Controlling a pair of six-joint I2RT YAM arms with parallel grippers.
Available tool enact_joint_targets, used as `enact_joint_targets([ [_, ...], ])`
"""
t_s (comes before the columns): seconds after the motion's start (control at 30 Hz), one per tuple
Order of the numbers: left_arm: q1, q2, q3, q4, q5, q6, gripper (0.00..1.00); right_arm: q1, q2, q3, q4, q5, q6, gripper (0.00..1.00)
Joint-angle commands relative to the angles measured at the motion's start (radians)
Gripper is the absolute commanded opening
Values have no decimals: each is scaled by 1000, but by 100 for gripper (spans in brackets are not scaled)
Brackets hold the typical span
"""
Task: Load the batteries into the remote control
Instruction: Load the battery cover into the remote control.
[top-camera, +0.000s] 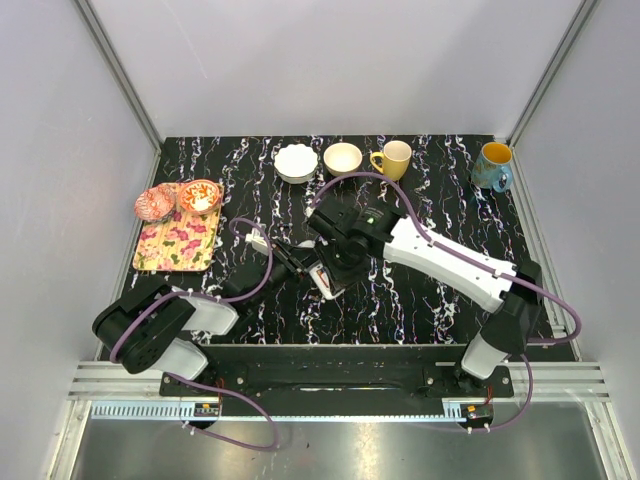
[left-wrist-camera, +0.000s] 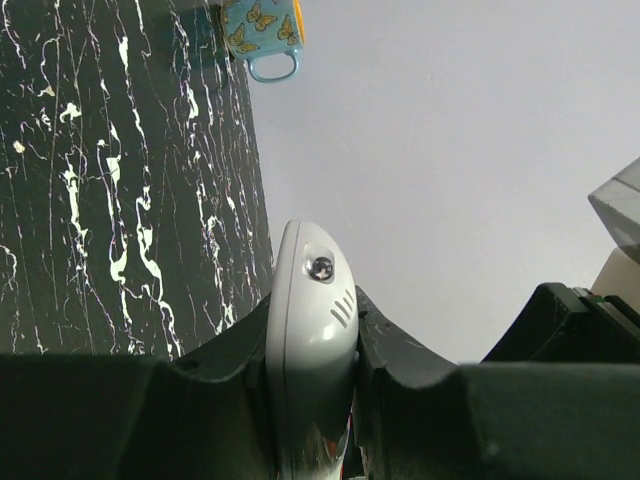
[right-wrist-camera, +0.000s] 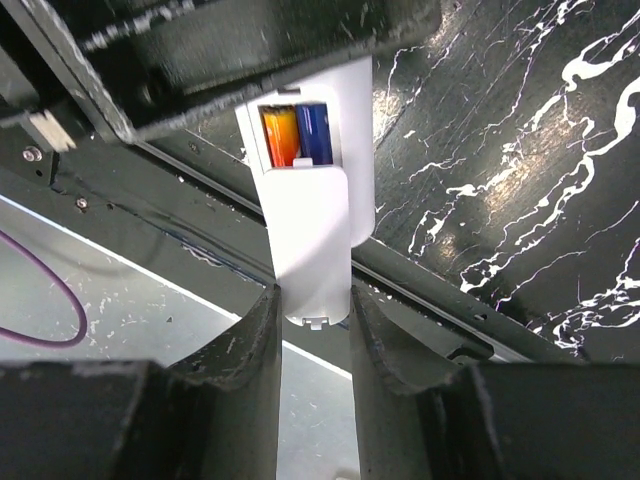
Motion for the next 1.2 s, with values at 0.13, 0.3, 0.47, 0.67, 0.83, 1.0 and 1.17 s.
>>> enact_joint_targets([
  [0.13,-18,-27,36,84,-43,28,0,7,68,107,-43,20,-48,0],
  [0.3,-22,-27,33,89,-45,28,0,7,91,124,-51,23,-57,0],
  [0.47,-26,-29,33,95,-42,29,0,5,97,124,-48,53,-65,0],
  [0.67,-28,-27,31,95,-44,31,0,7,100,135,-41,62,-62,0],
  [0.83,-31,-27,31,96,-45,31,0,8,106,140,-40,63,-66,0],
  [1.0,-34,-27,33,98,-47,31,0,5,111,144,-34,62,-66,0],
  [1.17,-32,-27,33,101,-45,31,0,5,117,144,-23,47,-60,0],
])
